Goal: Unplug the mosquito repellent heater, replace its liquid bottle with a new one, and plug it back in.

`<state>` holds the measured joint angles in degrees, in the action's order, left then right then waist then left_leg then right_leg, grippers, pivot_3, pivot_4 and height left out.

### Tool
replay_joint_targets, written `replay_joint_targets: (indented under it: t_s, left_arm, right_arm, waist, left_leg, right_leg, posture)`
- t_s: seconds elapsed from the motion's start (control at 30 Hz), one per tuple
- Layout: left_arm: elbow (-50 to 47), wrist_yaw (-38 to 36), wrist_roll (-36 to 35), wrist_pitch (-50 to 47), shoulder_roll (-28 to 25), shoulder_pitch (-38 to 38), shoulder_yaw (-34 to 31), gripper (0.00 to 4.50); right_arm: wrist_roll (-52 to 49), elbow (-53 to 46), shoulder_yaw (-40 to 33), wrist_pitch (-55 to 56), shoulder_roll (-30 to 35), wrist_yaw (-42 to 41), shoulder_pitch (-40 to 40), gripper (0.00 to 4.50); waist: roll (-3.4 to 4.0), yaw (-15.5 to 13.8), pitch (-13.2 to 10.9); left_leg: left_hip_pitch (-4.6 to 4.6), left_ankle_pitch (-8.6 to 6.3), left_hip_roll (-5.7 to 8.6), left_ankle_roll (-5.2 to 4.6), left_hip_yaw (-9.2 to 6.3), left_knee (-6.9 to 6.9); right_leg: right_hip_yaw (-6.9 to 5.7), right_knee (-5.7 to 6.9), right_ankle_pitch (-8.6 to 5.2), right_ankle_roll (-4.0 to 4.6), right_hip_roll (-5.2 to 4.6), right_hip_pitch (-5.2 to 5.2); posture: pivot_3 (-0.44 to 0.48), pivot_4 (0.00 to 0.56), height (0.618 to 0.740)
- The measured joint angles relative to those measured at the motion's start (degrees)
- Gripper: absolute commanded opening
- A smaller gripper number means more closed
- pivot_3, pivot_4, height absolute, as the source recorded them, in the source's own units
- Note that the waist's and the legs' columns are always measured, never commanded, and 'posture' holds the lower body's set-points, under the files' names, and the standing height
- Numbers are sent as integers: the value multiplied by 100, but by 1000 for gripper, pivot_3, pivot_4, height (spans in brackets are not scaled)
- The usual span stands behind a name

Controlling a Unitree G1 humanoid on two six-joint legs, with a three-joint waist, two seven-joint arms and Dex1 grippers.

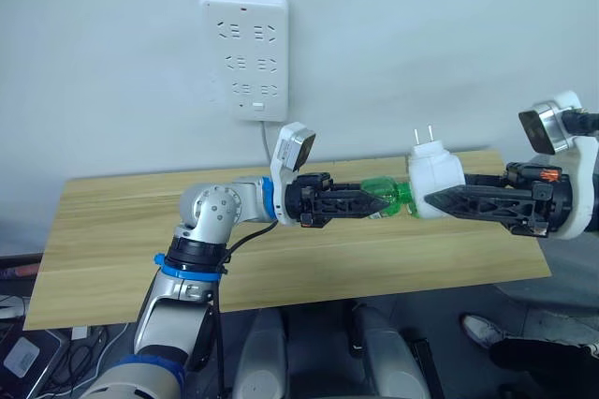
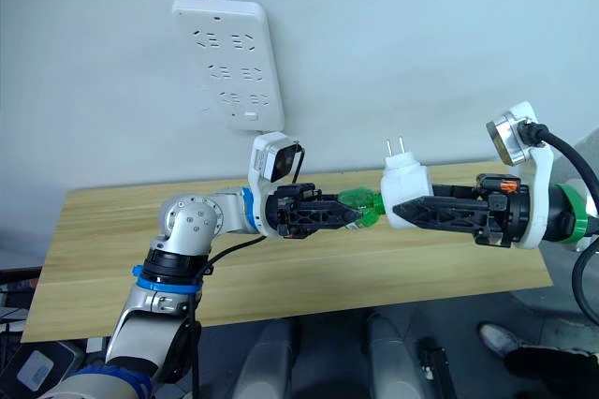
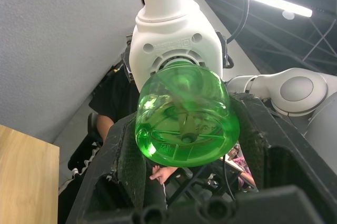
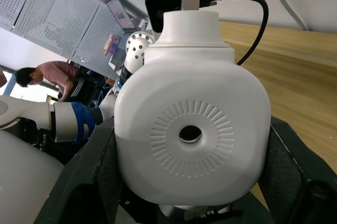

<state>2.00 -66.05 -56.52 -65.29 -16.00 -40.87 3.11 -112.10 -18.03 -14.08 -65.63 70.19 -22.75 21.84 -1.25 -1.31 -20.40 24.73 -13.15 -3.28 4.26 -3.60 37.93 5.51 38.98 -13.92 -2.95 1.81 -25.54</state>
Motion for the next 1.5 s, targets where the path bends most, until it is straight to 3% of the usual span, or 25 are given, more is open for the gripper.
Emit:
replay_joint_targets:
  t_s: [0.63, 0.77, 1.0, 1.17, 1.27, 1.43, 1.5]
  left_arm:
    - [164, -126, 308, 448, 78, 24, -11, 2281]
    - [124, -104, 269, 339, 238, -2, 100, 2281]
    - [203, 16, 234, 202, 368, -51, 29, 2281]
    - [202, 44, 230, 185, 382, -50, 0, 2281]
    - [202, 82, 187, 166, 392, -59, -37, 2281]
    - [271, 85, 141, 161, 274, -114, -139, 2281]
    - [271, 65, 137, 143, 242, -114, -128, 2281]
  right_arm:
    - [66, -235, 555, 312, -34, 659, 561, 2981]
    - [57, -446, 637, 395, -134, 652, 406, 4334]
    - [55, -549, 593, 395, -67, 523, 87, 4426]
    - [56, -892, 527, 559, 1, 366, -396, 4426]
    - [53, -1283, 240, 734, 357, -4, -1127, 4426]
    - [49, -1619, -1018, 515, 966, -716, -2609, 4426]
    - [44, -1485, -1486, 397, 991, -742, -2918, 4050]
  waist:
    - [0, -2, 0]
    - [0, -13, 0]
    - [1, 8, 1]
    - [1, -7, 1]
    - [1, -16, 1]
    - [-1, -20, 7]
    - [-2, -16, 7]
  left_leg:
    - [3, 0, 0, 0, -1, -2]
    - [5, 0, 0, 0, -3, -2]
    - [3, 0, 1, 0, -6, 0]
    - [7, 0, 1, 0, -6, 0]
    - [7, 0, 1, 0, -9, 0]
    - [3, 0, 2, 1, -9, 4]
    - [2, 1, 2, 1, -8, 6]
  right_leg:
    - [-1, -4, 0, 0, 0, -2]
    - [-3, -4, 0, 0, 0, -1]
    - [-3, 2, 0, 0, 1, -2]
    - [-3, -3, 0, 0, 1, -2]
    - [-8, -3, 0, 0, 0, -1]
    - [-6, -2, 0, -1, 0, 7]
    - [-4, -2, 2, -4, 0, 8]
  posture:
    - [116, 311, 740]
    - [118, 307, 740]
    - [127, 297, 740]
    - [134, 290, 740]
    - [135, 288, 740]
    - [135, 289, 740]
    - [131, 292, 740]
